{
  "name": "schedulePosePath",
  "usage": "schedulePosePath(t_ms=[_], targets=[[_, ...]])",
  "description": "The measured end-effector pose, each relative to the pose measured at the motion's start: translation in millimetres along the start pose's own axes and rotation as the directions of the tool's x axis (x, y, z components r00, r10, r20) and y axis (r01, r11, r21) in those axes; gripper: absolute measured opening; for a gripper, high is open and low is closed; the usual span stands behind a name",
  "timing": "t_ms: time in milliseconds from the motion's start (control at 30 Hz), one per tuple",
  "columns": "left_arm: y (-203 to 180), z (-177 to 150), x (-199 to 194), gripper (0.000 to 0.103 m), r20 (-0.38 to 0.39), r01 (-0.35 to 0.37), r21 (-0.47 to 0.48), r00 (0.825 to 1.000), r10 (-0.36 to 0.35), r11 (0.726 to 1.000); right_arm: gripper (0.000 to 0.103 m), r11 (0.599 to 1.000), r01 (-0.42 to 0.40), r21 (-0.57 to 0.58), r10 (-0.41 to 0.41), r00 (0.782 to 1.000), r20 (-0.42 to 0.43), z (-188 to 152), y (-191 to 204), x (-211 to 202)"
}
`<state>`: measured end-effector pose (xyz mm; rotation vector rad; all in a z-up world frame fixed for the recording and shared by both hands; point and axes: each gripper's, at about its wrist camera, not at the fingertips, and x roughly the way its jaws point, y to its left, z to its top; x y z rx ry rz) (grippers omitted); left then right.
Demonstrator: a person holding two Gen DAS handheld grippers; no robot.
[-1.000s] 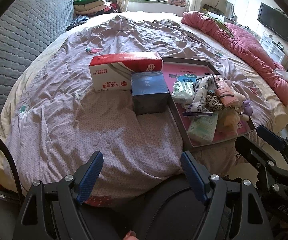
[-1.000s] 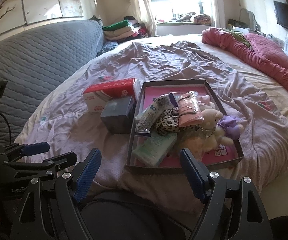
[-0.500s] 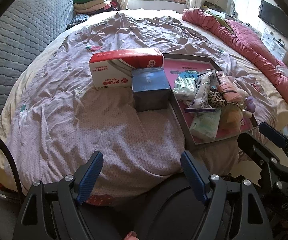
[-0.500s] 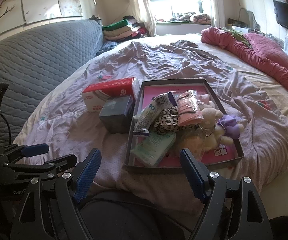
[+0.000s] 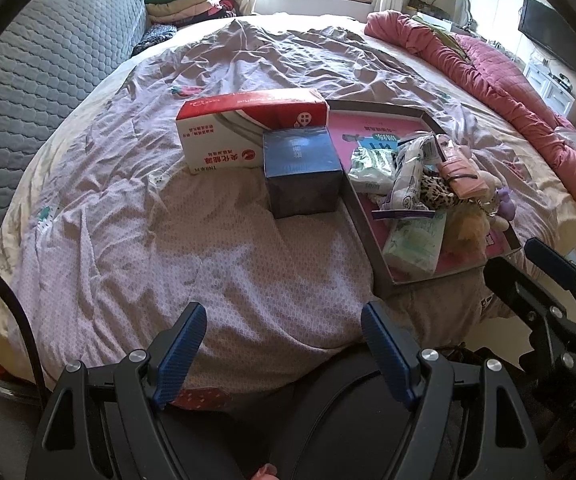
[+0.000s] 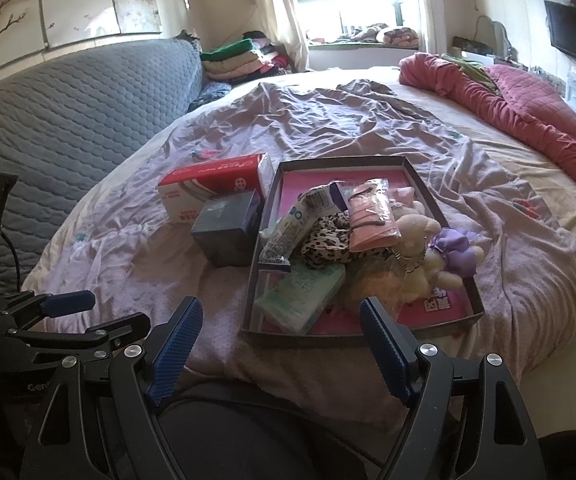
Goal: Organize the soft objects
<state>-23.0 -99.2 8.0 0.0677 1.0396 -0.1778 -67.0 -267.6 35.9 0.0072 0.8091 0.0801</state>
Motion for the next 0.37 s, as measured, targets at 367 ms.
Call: schedulePosePath(t_ms=[367], targets=[[10, 2, 13, 0.079, -0.016, -0.003, -0.012, 1.0, 0.003, 1.0, 0.082, 1.0, -0.005, 0.003, 0.005, 1.0, 0.013, 2, -9, 3]])
